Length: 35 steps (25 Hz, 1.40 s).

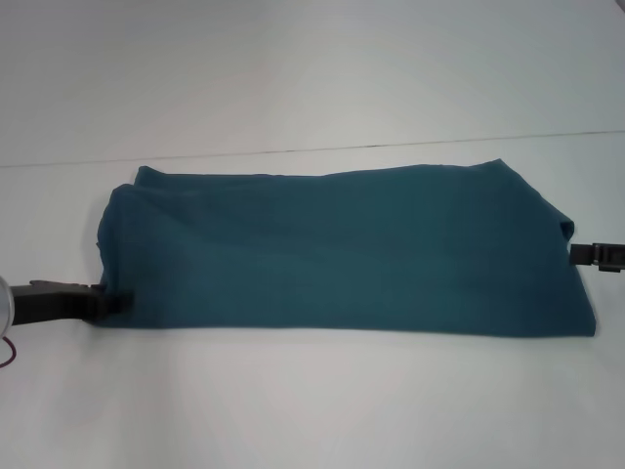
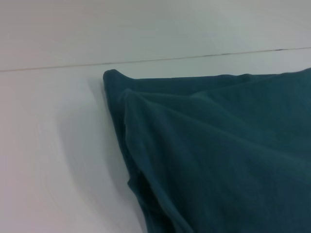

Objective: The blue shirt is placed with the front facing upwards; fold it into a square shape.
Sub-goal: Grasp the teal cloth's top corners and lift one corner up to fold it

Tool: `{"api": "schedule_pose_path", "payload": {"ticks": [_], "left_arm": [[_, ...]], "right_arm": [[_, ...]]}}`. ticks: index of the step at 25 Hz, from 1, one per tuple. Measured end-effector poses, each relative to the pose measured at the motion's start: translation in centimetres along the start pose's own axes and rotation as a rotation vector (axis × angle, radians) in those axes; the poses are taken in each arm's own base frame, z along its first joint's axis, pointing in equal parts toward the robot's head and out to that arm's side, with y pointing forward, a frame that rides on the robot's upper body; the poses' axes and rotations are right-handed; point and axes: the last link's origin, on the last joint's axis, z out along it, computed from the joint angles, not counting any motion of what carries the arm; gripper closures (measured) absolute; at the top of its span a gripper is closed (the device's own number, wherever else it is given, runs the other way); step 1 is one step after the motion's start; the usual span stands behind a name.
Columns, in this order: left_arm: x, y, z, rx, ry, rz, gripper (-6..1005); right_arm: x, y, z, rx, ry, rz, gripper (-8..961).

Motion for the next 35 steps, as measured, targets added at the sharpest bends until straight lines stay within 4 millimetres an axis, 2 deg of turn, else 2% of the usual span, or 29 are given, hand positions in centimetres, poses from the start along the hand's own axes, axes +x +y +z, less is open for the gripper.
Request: {"api": "schedule_pose_path", "payload": {"ticks": [14,24,35], "left_arm": [[0.2,0.0,0.0,0.004,0.001,0.005,955],[0.2,0.1,0.0,-0.008,-0.004,0.006,1001],[0.3,0.3,-0.2,-0.022,-0.006,0.011,1000]], "right_arm": [[0.8,-1.0,-0.2,0.056,0.021,0.029,145],[1.6,-1.1,0.1,0.068,0.055,0.041,144],[2.0,-1.1,2.1,0.112,0.09,0.025,144]]}}
